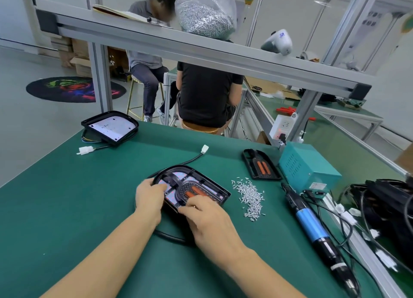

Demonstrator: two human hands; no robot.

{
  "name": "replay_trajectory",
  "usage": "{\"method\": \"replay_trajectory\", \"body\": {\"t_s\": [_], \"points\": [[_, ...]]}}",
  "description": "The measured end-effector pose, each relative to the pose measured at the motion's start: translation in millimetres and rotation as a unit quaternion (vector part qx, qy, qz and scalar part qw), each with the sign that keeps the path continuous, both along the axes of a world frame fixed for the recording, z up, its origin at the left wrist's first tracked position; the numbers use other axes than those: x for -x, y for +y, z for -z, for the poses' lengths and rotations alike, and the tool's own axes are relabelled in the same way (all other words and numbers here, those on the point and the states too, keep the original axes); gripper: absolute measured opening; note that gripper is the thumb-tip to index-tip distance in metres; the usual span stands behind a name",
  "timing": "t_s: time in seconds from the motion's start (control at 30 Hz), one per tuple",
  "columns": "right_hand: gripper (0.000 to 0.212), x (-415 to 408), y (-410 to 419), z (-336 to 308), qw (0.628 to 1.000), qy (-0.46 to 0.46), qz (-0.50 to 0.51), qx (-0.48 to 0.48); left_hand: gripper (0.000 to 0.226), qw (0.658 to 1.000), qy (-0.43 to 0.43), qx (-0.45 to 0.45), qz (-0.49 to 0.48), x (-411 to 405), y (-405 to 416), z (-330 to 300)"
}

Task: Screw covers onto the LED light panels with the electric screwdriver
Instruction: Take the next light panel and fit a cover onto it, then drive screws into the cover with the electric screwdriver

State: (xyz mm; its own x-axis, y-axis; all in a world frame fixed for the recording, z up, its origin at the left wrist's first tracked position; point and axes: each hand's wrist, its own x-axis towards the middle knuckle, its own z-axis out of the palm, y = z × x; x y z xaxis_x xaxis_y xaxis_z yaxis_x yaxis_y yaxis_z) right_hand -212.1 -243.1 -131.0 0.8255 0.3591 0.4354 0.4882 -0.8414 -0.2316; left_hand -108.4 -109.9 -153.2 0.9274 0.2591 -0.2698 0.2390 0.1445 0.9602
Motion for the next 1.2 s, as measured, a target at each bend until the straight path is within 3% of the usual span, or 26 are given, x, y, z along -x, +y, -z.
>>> {"method": "replay_trajectory", "body": {"t_s": [0.1, 0.23, 0.4, 0.57, 0.63, 0.7, 0.8, 0.97, 1.2], "points": [[0.024, 3, -32, -5, 0.997, 0.001, 0.038, -0.067, 0.015, 0.96, -0.023, -0.278, 0.027, 1, 11, 0], [0.029, 7, -95, -12, 0.971, 0.055, 0.208, -0.107, 0.024, 0.911, -0.041, -0.404, 0.067, -2, 13, -1], [0.044, 16, -167, -13, 0.891, 0.134, 0.432, -0.035, 0.033, 0.885, -0.059, -0.449, 0.11, -8, 19, -10], [0.038, 26, -195, -8, 0.831, 0.242, 0.5, 0.011, 0.037, 0.847, -0.036, -0.51, 0.144, -15, 20, -29], [0.036, 24, -199, -8, 0.824, 0.266, 0.501, 0.006, 0.041, 0.815, -0.108, -0.56, 0.108, -15, 9, -40], [0.035, 22, -202, -10, 0.82, 0.278, 0.501, 0.001, 0.032, 0.791, -0.234, -0.556, 0.107, -11, -16, -55], [0.05, 22, -204, -11, 0.814, 0.287, 0.504, -0.009, 0.02, 0.756, -0.339, -0.509, 0.234, -4, -67, -74], [0.069, 25, -204, -3, 0.808, 0.29, 0.513, -0.012, 0.026, 0.638, -0.277, -0.585, 0.418, -9, -132, -71], [0.059, 24, -203, 7, 0.822, 0.262, 0.505, -0.006, 0.028, 0.594, -0.218, -0.636, 0.442, -8, -158, -52]]}}
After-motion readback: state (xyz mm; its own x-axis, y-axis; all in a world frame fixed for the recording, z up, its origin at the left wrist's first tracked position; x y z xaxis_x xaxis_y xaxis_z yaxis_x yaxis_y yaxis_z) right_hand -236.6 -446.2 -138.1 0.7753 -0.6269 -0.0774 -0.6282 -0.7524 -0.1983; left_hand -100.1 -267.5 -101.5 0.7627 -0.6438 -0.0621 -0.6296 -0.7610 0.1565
